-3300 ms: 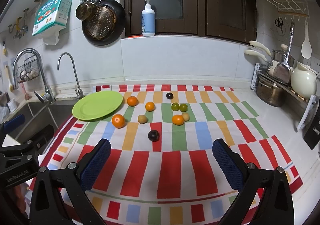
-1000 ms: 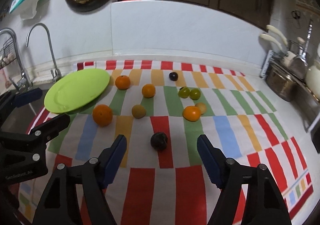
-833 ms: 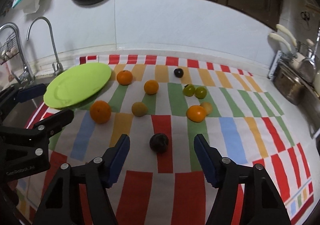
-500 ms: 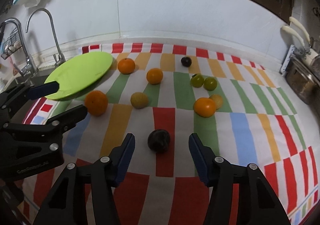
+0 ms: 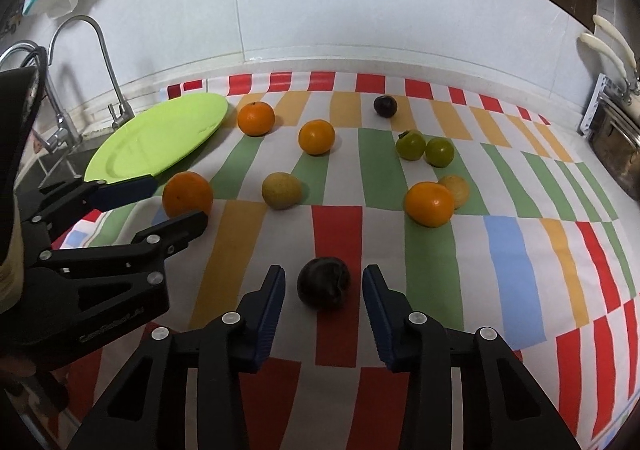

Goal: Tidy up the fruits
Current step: 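Reach the left gripper to the large orange while the right gripper reaches the dark plum, then grasp the orange with the left gripper while the right gripper grasps the plum, lift both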

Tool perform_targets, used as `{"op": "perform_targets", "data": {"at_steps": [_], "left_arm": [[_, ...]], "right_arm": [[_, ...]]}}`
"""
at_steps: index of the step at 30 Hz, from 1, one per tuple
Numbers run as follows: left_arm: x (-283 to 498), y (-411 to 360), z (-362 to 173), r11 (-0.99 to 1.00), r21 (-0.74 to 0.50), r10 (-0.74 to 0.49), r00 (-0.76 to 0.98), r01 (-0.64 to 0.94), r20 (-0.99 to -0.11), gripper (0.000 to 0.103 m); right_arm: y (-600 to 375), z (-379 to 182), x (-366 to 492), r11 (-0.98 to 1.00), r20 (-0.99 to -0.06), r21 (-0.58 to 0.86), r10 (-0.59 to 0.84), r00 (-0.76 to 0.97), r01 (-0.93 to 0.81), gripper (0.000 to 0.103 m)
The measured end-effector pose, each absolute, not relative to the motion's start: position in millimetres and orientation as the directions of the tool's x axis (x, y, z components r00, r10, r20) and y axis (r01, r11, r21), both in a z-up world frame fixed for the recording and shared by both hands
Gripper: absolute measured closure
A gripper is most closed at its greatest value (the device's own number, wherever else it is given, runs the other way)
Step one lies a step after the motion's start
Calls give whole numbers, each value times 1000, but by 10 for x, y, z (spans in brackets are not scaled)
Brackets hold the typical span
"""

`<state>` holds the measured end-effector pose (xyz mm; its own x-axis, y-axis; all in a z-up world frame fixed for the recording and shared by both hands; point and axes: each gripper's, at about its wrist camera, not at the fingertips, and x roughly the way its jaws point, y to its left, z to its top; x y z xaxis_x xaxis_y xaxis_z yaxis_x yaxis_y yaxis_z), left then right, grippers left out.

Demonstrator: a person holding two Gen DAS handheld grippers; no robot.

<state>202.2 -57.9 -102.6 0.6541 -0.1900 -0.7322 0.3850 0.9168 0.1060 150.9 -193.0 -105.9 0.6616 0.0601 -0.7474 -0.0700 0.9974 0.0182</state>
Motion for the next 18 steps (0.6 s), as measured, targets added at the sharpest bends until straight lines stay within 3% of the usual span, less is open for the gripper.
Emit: {"op": "perform_targets", "data": {"at_steps": [5, 11, 18], "left_arm": [[2049, -583, -1048, 920, 100, -187, 647, 380, -739, 63], [2048, -575, -1049, 920, 94, -191, 646, 380, -739, 64], [1954, -516, -968, 925, 81, -195, 648, 370, -737, 64]], "right_arm": [[-1958, -1087, 1531, 998, -751, 28, 63, 657, -64, 63], [-1989, -1131, 1556, 996, -762, 62, 88, 642, -63, 73], [-1969, -1044, 1524, 995, -746, 67, 95, 659, -68, 73]]}}
